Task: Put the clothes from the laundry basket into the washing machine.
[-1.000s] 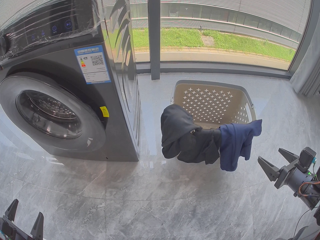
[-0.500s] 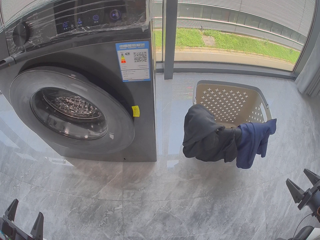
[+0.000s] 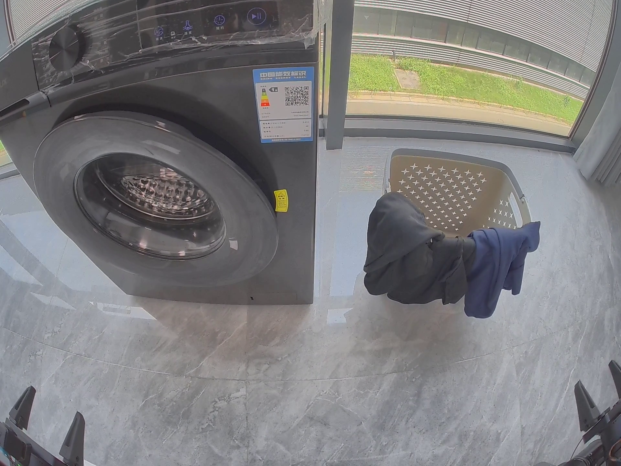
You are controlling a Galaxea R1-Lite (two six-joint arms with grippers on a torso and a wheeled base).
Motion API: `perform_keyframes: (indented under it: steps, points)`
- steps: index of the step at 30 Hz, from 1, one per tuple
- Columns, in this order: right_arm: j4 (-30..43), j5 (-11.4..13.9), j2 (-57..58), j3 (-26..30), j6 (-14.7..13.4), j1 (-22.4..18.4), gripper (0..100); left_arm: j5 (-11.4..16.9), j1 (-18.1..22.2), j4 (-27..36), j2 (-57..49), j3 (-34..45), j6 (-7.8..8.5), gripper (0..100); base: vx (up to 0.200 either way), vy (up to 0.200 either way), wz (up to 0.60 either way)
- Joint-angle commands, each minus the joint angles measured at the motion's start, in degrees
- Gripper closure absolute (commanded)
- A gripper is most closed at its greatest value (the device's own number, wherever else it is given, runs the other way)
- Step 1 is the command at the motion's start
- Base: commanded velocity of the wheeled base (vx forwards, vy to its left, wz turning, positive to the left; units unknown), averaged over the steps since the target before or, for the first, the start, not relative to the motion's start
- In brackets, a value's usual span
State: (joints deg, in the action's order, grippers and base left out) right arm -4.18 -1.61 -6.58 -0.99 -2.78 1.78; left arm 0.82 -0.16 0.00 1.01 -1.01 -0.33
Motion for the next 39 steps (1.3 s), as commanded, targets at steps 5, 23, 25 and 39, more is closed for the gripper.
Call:
perform_keyframes:
  steps: [5, 23, 25, 39]
  points:
    - [3.8, 2.1, 6.6, 0.8, 1.9, -2.0, 0, 0.1, 0.0, 0.0, -0.9, 1.0, -0.20, 0, 0.000, 0.200, 0.00]
    - [4.4, 1.0, 6.6, 1.0, 2.0, -1.9, 0, 0.1, 0.0, 0.0, -0.9, 1.0, -0.29, 0, 0.000, 0.200, 0.00]
    - [4.4, 1.0, 6.6, 1.0, 1.9, -1.9, 0, 0.1, 0.0, 0.0, -0.9, 1.0, -0.29, 0, 0.000, 0.200, 0.00]
    - [4.4, 1.1, 6.6, 1.0, 2.2, -2.0, 0, 0.0, 0.0, 0.0, -0.9, 1.0, -0.11, 0, 0.000, 0.157, 0.00]
